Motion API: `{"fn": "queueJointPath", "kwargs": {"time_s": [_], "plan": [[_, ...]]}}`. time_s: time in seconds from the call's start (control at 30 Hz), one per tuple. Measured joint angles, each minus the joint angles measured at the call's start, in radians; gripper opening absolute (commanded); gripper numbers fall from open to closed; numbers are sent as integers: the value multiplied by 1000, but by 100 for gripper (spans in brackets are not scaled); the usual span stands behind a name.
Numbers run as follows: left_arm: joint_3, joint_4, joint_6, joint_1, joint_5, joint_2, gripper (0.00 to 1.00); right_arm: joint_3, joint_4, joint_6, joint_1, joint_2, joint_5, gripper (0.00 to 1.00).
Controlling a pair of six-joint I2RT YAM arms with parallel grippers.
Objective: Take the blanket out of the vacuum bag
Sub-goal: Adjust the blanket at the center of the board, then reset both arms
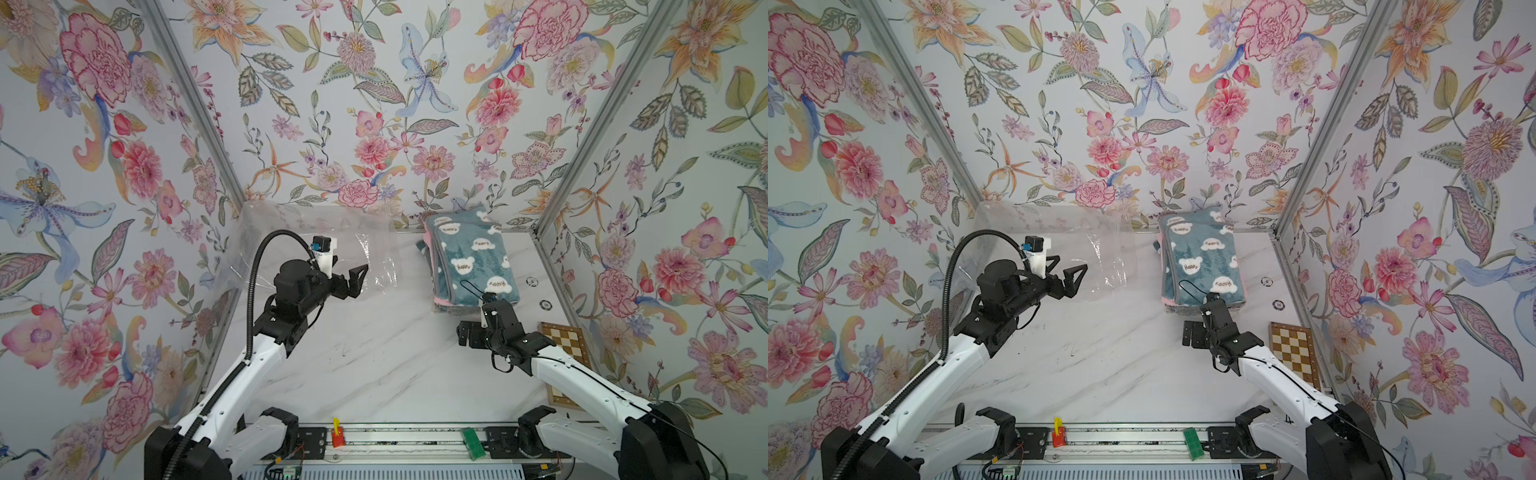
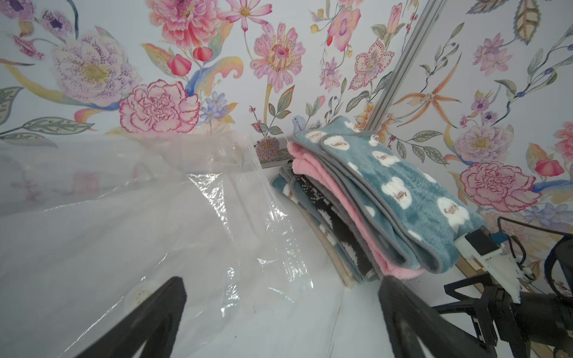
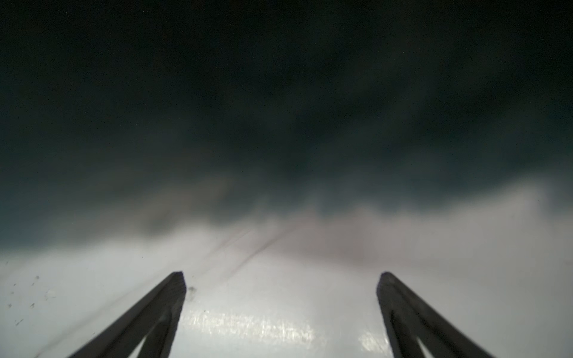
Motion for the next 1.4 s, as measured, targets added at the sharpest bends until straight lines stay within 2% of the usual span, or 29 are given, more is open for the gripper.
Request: {"fn": "queueJointPath", "kwargs": {"time_s": [0.17, 0.4, 0.77, 0.93, 1.1, 1.23, 1.4], "plan": [[-19, -47, 0, 0, -35, -16, 99, 0, 142, -33, -8, 78, 43, 99], [-27, -68, 5, 0, -47, -11, 99, 19, 278, -90, -120, 190, 14, 99], [-63, -62, 43, 0, -91, 16, 99, 157, 316, -158, -175, 302, -40, 99], [-61, -63, 58, 1, -189, 20, 99, 151, 286, -158, -175, 218, -47, 99], [-91, -61, 55, 1, -296, -25, 99, 48, 212, -132, -175, -17, -48, 99], [-190, -13, 35, 2, -402, -90, 99, -30, 142, -98, -175, -180, -64, 99], [-360, 132, 28, 3, -614, -129, 99, -111, 100, -68, -231, -257, -102, 99]]}}
